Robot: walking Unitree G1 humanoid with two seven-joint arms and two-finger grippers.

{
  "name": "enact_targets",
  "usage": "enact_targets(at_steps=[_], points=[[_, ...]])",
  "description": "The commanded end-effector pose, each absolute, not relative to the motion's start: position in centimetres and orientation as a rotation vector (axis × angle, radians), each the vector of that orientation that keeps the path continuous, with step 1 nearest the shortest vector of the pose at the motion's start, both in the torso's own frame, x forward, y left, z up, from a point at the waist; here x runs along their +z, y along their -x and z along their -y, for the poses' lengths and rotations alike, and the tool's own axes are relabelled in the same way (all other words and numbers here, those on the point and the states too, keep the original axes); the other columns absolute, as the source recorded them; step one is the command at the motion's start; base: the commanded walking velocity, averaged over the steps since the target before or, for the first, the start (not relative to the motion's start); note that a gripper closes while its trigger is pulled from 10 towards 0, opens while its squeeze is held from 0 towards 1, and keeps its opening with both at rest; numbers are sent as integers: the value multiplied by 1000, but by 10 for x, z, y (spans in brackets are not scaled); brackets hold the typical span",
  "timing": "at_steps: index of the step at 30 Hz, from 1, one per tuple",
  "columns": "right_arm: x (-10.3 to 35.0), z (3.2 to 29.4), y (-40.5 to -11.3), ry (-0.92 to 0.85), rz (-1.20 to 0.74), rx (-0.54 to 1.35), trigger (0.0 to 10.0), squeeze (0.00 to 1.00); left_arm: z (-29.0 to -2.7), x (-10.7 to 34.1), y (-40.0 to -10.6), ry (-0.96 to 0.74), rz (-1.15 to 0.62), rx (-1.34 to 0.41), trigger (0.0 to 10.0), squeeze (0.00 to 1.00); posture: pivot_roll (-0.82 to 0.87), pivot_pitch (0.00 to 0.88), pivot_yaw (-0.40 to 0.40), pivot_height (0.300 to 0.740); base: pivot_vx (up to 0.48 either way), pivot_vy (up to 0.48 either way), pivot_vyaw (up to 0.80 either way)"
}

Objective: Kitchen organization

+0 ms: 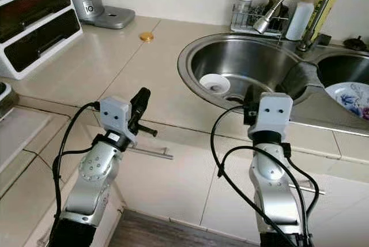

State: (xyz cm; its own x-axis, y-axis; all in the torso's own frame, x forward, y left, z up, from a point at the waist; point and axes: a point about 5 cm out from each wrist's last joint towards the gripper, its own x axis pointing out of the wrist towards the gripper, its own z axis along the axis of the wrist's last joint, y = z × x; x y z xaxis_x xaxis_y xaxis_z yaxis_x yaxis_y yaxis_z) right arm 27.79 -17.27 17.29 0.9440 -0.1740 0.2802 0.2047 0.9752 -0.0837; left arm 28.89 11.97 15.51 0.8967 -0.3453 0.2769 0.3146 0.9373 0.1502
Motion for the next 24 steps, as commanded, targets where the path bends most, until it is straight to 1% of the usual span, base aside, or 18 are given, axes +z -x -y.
enact_targets(at_steps=[1,4,11,14,24], points=[[178,173,-274,119,309,-198,10000,0,-116,158,-288,-108,324,-357,10000,0,134,0,-49,740,0,0,-800],[178,171,-272,113,317,-186,10000,0,-116,158,-287,-109,324,-356,10000,0,134,0,-50,740,0,0,-800],[179,170,-270,104,331,-178,10000,0,-117,159,-288,-114,325,-351,10000,0,134,0,-50,740,0,0,0],[179,170,-268,100,338,-177,10000,0,-117,159,-288,-120,325,-350,10000,0,134,0,-50,740,0,0,-800],[172,165,-264,142,314,-128,10000,0,-118,159,-288,-134,322,-343,10000,0,131,0,-49,740,0,0,0]])
